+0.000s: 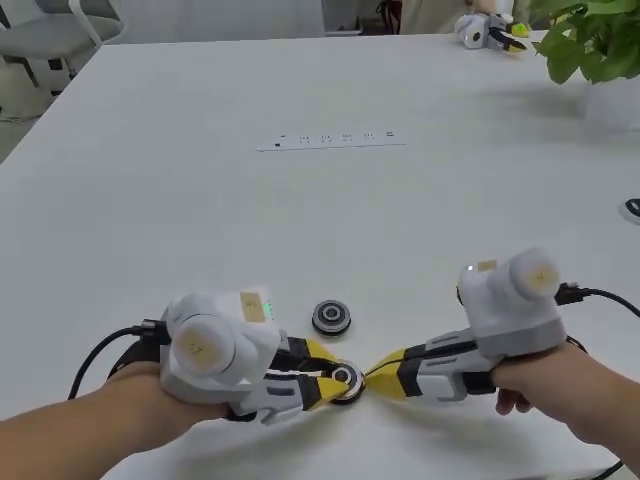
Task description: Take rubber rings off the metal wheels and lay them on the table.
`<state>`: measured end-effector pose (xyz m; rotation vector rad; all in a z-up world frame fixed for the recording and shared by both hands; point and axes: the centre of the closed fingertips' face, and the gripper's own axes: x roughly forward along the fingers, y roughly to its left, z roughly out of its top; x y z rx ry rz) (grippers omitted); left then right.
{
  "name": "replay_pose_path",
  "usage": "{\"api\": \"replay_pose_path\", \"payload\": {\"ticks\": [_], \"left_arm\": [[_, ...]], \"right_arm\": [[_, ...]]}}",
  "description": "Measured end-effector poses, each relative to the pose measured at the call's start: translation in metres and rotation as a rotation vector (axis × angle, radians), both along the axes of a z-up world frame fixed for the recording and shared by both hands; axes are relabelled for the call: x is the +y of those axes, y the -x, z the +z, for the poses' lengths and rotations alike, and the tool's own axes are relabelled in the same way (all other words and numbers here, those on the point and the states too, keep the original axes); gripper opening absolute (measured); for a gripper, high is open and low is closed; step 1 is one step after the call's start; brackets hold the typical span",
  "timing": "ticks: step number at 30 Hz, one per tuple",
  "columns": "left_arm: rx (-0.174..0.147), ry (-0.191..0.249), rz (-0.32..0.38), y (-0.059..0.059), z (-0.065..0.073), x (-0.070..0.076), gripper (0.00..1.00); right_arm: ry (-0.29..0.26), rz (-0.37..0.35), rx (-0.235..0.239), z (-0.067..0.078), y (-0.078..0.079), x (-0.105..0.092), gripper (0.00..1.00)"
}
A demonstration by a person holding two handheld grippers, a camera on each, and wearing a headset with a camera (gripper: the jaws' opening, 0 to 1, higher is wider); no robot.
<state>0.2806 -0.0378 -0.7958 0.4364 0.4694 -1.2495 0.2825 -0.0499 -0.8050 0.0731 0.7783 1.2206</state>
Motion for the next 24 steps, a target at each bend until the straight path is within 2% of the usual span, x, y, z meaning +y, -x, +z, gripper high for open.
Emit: {"api": "replay_pose_path", "payload": {"ticks": [4, 24], "left_arm": [[-0.002, -0.003, 0.003, 0.0002, 0.0, -0.0003, 0.13], [-0.003, -0.026, 0.02, -0.0004, 0.0009, -0.0013, 0.12]], "right_arm": [[-0.042, -0.035, 0.028, 0.0063, -0.004, 0.0013, 0.0], [-0.074, -0.048, 0.068, 0.0109, -0.002, 0.0035, 0.0]]}}
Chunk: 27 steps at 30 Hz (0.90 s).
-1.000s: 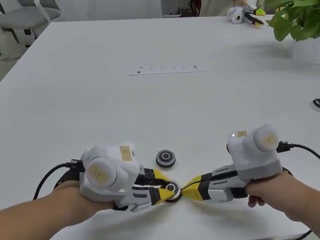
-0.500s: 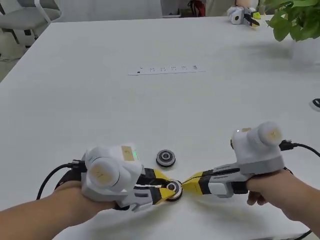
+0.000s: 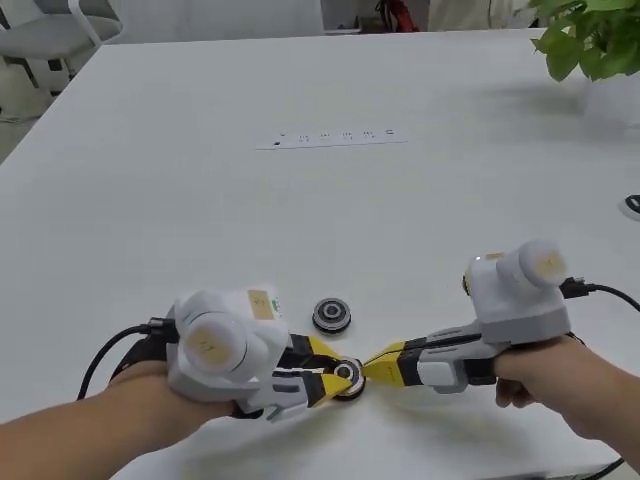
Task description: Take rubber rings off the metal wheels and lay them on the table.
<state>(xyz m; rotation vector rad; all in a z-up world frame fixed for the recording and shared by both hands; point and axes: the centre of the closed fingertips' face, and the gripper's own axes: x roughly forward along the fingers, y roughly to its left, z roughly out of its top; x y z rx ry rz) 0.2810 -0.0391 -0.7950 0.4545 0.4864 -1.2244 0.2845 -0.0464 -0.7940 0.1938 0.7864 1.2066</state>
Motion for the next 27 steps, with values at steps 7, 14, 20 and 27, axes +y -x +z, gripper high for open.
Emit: {"api": "replay_pose_path", "payload": {"ticks": [7, 14, 20, 27], "left_arm": [[-0.001, -0.003, -0.002, 0.0008, 0.0003, -0.0006, 0.12], [-0.001, -0.004, -0.003, 0.0017, 0.0005, -0.0009, 0.12], [0.0, -0.002, -0.005, 0.002, 0.0003, -0.0013, 0.13], [0.0, -0.001, -0.004, 0.002, 0.0003, -0.0014, 0.13]], "right_arm": [[-0.007, 0.01, 0.011, 0.0017, 0.0034, 0.0025, 0.0], [-0.016, 0.019, 0.016, 0.0029, 0.0054, 0.0045, 0.0], [-0.027, 0.029, 0.021, 0.0042, 0.0078, 0.0067, 0.0], [-0.047, 0.039, 0.023, 0.0076, 0.0092, 0.0102, 0.0]]}}
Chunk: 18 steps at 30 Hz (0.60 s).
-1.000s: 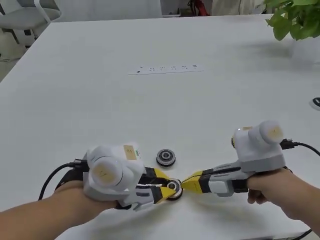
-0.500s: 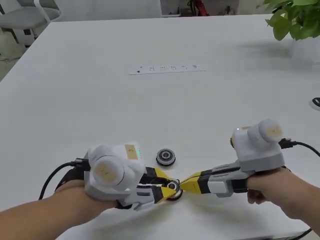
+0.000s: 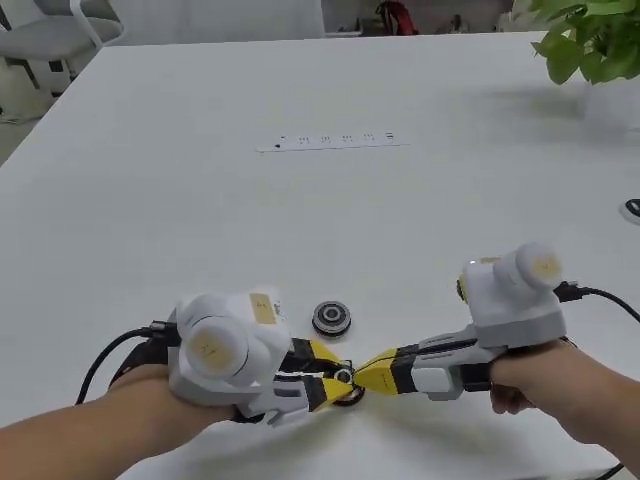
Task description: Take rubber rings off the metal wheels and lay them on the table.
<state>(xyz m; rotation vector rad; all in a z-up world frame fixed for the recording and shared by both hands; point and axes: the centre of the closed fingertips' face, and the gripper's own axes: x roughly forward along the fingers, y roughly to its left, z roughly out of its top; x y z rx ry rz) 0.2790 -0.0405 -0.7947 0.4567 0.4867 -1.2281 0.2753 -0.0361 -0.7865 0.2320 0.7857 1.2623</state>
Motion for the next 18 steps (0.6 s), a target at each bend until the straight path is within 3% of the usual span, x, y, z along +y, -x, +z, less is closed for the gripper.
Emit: {"api": "replay_pose_path", "payload": {"ticks": [18], "left_arm": [[-0.001, 0.001, 0.002, -0.0009, -0.0003, 0.0001, 0.13]], "right_arm": [[-0.053, 0.015, 0.015, 0.0078, 0.004, 0.0038, 0.0]]}}
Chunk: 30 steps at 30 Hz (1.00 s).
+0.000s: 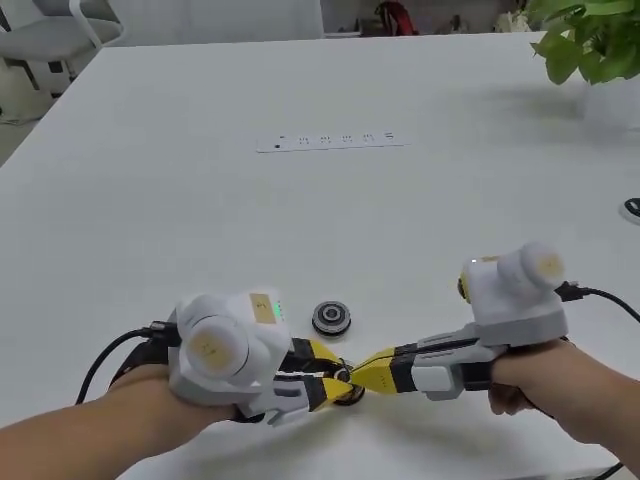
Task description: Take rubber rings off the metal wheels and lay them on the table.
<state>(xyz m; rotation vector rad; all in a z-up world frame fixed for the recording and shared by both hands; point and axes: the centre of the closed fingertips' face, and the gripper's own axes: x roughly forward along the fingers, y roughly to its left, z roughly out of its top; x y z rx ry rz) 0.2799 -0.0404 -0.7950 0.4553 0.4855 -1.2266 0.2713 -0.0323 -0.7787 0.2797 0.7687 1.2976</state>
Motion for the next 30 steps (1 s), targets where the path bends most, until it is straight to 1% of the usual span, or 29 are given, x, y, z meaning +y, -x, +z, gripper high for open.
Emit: {"api": "replay_pose_path", "payload": {"ticks": [5, 13, 15, 20, 30], "left_arm": [[-0.001, 0.0, -0.001, 0.0002, 0.0001, 0.0, 0.13], [-0.002, 0.001, -0.001, 0.0005, 0.0, -0.0002, 0.13], [-0.002, 0.001, -0.001, 0.0006, 0.0001, -0.0002, 0.13], [-0.002, 0.0, 0.001, 0.0005, 0.0, -0.0004, 0.13], [-0.006, 0.006, 0.001, 0.0004, 0.0, -0.0006, 0.13]], "right_arm": [[-0.008, 0.001, 0.005, 0.0008, 0.0003, -0.0001, 0.0], [-0.028, -0.009, 0.029, 0.0025, 0.0007, -0.0013, 0.0], [-0.025, -0.014, 0.028, 0.0016, -0.0003, -0.0021, 0.0], [0.008, -0.032, 0.019, -0.004, -0.0042, -0.006, 0.0], [0.015, -0.041, 0.018, -0.0055, -0.0064, -0.0072, 0.0]]}}
